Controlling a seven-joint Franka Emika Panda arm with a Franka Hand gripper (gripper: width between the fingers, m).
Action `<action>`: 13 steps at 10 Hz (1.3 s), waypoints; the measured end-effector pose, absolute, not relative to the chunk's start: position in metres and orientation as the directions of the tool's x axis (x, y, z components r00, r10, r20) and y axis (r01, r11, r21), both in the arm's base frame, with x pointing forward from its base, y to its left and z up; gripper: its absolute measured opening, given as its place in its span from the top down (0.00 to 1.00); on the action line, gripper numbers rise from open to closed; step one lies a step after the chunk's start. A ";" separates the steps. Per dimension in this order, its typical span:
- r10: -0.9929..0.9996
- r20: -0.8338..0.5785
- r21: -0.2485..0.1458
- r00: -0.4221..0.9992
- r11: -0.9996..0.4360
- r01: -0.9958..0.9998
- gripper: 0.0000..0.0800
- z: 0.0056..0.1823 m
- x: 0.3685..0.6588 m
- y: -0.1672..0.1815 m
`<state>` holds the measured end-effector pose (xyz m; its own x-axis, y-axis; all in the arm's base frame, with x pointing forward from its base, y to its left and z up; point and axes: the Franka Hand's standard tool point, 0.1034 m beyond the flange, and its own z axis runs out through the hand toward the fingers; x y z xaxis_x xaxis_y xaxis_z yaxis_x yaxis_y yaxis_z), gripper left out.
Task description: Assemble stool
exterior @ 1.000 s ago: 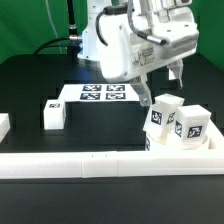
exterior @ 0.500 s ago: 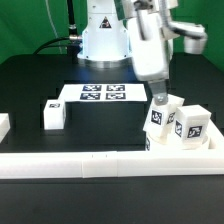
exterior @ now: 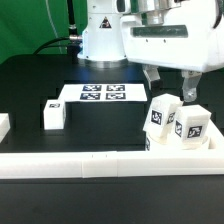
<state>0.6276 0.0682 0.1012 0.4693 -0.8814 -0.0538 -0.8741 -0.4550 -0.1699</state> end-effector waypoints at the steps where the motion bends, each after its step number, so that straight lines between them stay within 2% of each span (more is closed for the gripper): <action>1: -0.836 -0.037 -0.173 0.547 -0.534 -0.828 0.19 0.101 0.628 0.067; 6: -0.657 0.059 -0.171 0.751 -0.748 -0.641 0.19 0.101 0.630 0.070; 9: -0.425 0.233 -0.115 0.875 -0.905 -0.409 0.19 0.097 0.629 0.087; 13: -0.182 0.263 -0.047 0.947 -0.983 -0.176 0.19 0.097 0.630 0.082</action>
Offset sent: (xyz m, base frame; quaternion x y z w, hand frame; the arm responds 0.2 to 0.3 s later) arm 0.0000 0.0000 0.0000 0.0000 0.0000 -0.1938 0.9810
